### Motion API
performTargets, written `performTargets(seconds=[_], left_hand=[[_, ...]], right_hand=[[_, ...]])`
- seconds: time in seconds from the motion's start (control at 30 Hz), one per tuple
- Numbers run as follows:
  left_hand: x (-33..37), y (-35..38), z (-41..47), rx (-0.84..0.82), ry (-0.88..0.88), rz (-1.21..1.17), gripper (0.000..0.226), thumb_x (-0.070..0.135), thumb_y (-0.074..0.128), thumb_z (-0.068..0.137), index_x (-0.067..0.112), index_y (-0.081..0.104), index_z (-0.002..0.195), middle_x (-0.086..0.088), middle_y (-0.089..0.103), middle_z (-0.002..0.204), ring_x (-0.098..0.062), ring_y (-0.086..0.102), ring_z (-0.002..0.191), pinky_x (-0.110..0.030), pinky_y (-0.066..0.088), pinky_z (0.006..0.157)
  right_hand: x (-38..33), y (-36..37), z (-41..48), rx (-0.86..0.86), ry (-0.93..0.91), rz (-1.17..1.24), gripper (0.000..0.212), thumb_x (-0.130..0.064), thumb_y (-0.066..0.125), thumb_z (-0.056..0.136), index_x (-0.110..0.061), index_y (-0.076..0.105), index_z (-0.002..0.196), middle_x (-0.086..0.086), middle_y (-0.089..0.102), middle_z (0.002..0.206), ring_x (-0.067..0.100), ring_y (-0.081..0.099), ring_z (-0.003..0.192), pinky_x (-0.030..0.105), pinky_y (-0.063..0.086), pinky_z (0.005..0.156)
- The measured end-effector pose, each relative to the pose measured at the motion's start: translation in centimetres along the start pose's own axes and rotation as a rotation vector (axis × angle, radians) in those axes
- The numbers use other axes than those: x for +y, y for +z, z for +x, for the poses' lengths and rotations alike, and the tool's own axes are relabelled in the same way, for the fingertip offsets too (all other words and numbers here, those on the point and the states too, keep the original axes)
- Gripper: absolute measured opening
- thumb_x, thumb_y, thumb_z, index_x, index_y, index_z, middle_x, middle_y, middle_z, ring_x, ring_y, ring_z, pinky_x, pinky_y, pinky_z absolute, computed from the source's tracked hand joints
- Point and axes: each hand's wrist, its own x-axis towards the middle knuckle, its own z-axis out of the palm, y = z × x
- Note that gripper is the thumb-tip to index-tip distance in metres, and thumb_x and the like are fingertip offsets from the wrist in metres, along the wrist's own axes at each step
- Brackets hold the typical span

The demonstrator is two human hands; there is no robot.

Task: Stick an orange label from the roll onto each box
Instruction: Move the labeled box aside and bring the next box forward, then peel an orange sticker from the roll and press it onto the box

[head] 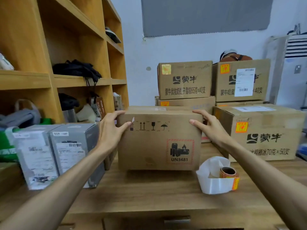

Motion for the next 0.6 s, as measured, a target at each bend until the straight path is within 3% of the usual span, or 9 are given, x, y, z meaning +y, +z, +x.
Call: performTargets(seconds=[0.1,0.2,0.43,0.6], left_hand=[[-1.2,1.0,-1.8,-0.007,-0.038,-0.043,0.046,0.034,0.078,0.086,0.026,0.064,0.128,0.001,0.061,0.124,-0.018,0.056,0.113,-0.047,0.054,0.095],[-1.9,1.7,-3.0,0.000,-0.071,-0.076,0.044,0.033,0.079,0.085,0.028,0.062,0.126,0.005,0.057,0.124,-0.018,0.054,0.116,-0.048,0.051,0.099],[-2.5,2.5,-3.8,-0.035,-0.096,-0.126,0.041,0.027,0.077,0.087,0.027,0.061,0.125,0.004,0.050,0.120,-0.015,0.051,0.111,-0.039,0.052,0.096],[-1.4,1.9,-2.7,-0.078,-0.002,0.132,0.044,0.033,0.073,0.090,0.018,0.060,0.129,-0.002,0.046,0.136,-0.016,0.044,0.124,-0.041,0.043,0.108]], right_hand=[[1.1,1.0,-1.0,-0.013,0.025,0.036,0.040,-0.031,0.068,0.092,-0.026,0.058,0.130,-0.004,0.061,0.118,0.003,0.060,0.103,0.023,0.058,0.068],[1.8,1.6,-1.3,-0.015,-0.003,0.041,0.040,-0.026,0.068,0.092,-0.022,0.058,0.130,-0.002,0.059,0.122,-0.008,0.059,0.099,0.013,0.052,0.074],[3.2,1.6,-1.6,-0.054,-0.001,0.030,0.045,-0.030,0.065,0.093,-0.027,0.053,0.136,-0.004,0.054,0.135,0.003,0.058,0.111,0.023,0.056,0.085],[2.7,0.8,-1.7,-0.110,0.009,-0.077,0.055,-0.038,0.066,0.092,-0.032,0.045,0.142,-0.006,0.054,0.134,0.015,0.058,0.116,0.026,0.055,0.086]])
